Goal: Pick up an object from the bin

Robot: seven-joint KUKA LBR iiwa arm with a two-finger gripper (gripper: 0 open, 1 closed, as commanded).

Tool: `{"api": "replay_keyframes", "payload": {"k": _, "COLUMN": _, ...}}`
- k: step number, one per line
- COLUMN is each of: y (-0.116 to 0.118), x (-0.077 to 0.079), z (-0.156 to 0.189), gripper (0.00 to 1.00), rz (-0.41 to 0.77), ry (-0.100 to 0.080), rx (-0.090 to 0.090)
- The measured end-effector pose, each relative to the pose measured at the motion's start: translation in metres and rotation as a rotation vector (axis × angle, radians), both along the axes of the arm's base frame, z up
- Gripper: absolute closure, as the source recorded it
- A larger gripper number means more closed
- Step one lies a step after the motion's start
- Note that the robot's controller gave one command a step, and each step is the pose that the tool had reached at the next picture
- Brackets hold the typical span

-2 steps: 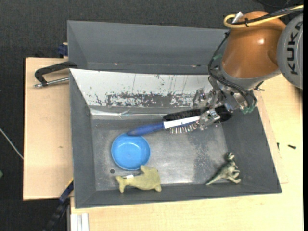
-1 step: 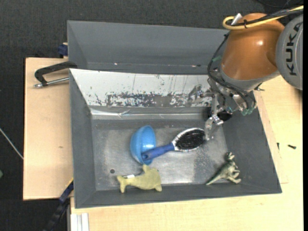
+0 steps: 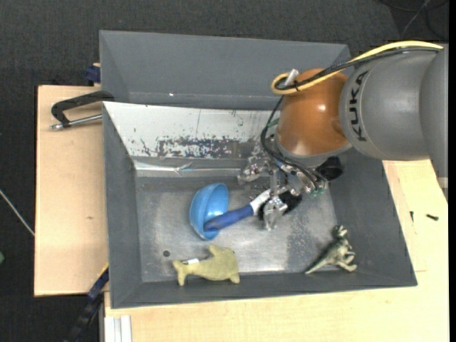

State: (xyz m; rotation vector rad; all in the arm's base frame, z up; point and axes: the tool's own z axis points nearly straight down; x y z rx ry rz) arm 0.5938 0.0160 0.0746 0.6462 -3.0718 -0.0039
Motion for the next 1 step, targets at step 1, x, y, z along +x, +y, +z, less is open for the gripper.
{"api": "replay_keyframes", "payload": {"k": 1, "y": 0.0009, "x": 0.0033, "z": 0.0013, "gripper": 1.00, "rz": -0.002, "ry": -0.021, "rx": 0.005}}
